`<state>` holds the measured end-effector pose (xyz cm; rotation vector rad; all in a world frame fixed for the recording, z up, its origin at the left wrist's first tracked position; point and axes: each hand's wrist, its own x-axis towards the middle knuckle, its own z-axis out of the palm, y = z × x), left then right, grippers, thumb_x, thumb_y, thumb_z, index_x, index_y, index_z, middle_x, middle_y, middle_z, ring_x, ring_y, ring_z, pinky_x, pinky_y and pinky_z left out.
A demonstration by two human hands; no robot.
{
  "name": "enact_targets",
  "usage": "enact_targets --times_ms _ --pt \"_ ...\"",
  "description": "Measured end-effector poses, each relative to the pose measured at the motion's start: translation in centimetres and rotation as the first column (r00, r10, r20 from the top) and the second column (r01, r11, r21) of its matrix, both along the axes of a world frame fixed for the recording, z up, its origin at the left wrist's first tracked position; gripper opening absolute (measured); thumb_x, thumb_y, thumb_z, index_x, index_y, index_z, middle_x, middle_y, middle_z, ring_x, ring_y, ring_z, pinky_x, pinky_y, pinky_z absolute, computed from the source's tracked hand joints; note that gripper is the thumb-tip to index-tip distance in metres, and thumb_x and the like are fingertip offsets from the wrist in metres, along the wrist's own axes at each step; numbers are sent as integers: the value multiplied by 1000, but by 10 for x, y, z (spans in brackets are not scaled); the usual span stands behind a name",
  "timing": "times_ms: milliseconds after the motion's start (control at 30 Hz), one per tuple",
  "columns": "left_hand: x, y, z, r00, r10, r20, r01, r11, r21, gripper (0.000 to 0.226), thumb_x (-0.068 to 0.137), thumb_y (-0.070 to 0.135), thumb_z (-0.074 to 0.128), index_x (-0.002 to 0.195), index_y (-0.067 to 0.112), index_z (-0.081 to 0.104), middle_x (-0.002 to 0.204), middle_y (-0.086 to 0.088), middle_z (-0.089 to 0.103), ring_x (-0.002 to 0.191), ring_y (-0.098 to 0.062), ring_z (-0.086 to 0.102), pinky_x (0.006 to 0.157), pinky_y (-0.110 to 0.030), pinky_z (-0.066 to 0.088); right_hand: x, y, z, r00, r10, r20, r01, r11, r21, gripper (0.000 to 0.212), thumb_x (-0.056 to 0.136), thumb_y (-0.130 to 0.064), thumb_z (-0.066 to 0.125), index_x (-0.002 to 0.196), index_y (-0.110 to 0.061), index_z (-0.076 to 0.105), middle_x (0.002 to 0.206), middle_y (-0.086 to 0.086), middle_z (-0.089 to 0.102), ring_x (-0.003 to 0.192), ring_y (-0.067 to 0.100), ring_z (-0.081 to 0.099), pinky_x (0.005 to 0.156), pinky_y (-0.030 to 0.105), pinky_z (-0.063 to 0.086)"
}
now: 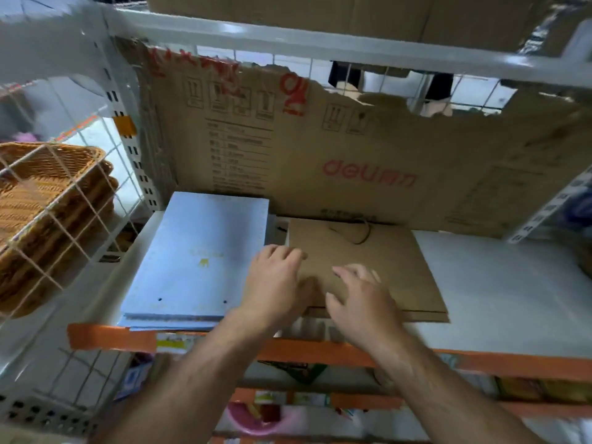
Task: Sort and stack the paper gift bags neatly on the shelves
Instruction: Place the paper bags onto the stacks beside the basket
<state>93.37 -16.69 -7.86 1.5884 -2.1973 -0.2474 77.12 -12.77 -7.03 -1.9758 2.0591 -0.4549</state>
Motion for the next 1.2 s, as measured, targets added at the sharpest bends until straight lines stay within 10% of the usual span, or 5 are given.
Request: enact_targets --times_ms 400,1200 --pt "-208 65 11 939 -325 112 319 946 63 56 94 53 51 146 35 40 148 8 45 135 -21 35 113 -39 29 -211 106 5 959 -268 -92 270 963 10 59 93 -48 54 148 -28 43 149 -5 41 136 18 34 111 37 35" --pt "-620 149 26 904 -427 20 422 899 114 59 89 46 57 142 25 43 140 -2 50 126 -29 43 102 -39 41 -598 238 19 868 -493 65 496 868 -37 50 90 -40 58 138 -30 51 138 -4 50 127 20 44 105 34 39"
